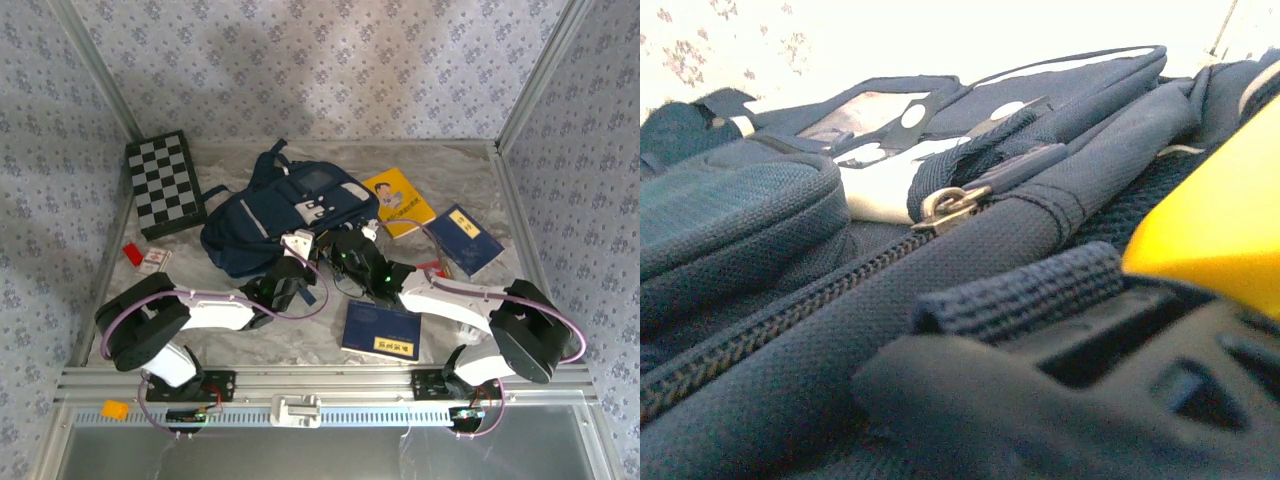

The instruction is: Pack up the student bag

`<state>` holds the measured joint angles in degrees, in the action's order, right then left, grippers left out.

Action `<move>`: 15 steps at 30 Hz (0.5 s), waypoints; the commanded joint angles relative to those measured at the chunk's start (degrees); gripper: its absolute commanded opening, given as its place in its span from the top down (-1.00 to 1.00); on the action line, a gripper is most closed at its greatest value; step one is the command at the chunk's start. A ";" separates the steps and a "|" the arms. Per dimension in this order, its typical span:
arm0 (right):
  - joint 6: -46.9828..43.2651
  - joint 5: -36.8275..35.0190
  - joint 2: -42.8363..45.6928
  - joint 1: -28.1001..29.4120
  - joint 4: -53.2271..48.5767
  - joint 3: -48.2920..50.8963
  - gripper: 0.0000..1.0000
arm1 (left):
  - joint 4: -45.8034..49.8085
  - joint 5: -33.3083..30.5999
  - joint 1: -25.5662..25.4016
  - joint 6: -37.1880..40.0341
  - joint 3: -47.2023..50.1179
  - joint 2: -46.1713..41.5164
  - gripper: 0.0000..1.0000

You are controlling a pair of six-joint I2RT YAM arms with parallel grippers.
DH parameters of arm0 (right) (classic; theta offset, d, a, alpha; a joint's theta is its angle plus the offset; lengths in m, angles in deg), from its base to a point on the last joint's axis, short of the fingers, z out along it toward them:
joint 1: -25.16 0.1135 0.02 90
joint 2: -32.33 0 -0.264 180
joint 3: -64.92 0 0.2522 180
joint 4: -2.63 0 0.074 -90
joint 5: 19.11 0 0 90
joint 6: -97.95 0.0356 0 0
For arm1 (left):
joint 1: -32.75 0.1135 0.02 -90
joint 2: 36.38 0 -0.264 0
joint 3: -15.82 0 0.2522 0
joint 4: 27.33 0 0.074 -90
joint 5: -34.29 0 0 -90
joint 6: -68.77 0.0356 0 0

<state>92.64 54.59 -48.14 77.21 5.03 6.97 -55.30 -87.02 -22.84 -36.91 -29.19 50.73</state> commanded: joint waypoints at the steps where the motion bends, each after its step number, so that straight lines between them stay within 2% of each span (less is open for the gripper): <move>1: 0.18 0.25 0.63 0.51 -0.05 -1.36 1.00 | -1.37 -2.69 2.02 -0.11 0.49 -4.39 1.00; 8: -0.29 -0.20 2.54 -1.32 -0.99 -0.64 1.00 | 6.18 -1.74 3.67 -3.07 3.74 -10.05 1.00; 15: -1.19 -0.41 4.00 -2.97 -2.25 -0.79 1.00 | 11.73 2.43 4.71 -4.33 6.26 -14.21 1.00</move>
<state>92.57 57.72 -47.15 76.16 5.12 6.95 -47.59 -80.84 -20.44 -39.31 -24.01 39.15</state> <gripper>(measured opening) 0.081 0.066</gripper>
